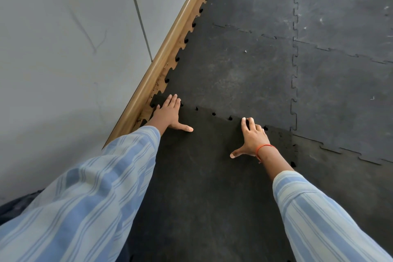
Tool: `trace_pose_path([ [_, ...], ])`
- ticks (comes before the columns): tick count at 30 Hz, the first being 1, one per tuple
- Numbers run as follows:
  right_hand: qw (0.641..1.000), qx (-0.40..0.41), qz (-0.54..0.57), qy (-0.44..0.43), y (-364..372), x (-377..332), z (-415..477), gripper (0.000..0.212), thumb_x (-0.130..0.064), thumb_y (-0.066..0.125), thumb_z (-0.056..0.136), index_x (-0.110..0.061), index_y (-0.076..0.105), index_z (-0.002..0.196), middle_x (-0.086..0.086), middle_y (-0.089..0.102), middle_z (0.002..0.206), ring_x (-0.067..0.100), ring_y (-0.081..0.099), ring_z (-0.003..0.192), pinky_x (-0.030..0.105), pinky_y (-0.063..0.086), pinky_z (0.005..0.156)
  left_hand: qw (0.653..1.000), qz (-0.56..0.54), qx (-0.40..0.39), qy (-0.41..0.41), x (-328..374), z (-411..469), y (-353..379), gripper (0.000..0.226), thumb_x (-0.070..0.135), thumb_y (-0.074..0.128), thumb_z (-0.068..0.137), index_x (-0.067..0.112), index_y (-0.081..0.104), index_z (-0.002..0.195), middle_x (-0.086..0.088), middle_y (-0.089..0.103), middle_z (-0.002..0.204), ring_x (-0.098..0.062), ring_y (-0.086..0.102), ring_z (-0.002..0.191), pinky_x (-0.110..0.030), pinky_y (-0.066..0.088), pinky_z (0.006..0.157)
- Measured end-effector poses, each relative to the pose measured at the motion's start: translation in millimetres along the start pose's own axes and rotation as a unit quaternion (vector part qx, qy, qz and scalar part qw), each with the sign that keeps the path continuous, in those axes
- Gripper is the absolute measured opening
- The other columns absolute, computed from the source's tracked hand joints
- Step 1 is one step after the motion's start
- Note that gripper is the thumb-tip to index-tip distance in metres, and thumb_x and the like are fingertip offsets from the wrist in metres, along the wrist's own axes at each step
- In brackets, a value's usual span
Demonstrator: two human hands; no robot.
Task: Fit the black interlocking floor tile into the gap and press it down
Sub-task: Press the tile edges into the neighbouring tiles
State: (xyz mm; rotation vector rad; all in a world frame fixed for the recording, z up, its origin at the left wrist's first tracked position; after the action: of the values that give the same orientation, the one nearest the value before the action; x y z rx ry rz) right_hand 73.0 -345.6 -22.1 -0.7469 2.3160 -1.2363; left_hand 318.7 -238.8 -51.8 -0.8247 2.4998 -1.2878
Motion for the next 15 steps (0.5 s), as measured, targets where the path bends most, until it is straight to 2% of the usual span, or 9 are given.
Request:
trace_pose_path([
  [15,0.999,-0.009,0.048,-0.011,13,7,1,0.137,-0.052,0.082,0.061,-0.012,-0.011,0.152,0.01,-0.012,0.161,0.032,-0.002,0.148,0.047,0.002,0.121,0.999,0.019,-0.05,0.005,1,9,14,0.137,0.08,0.059,0.066,0.01,-0.026,0.149,-0.007,-0.033,0.156,-0.027,-0.021,0.147,-0.052,0.004,0.118],
])
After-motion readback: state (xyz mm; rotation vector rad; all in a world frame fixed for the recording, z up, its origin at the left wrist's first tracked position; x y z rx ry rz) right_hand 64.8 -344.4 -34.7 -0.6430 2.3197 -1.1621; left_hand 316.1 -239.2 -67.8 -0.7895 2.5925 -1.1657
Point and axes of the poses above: each hand's wrist, its own z-axis towards the middle knuckle, its own y-axis out of the palm, x = y × z, the point moved 10 cm from there along z, towards the middle knuckle
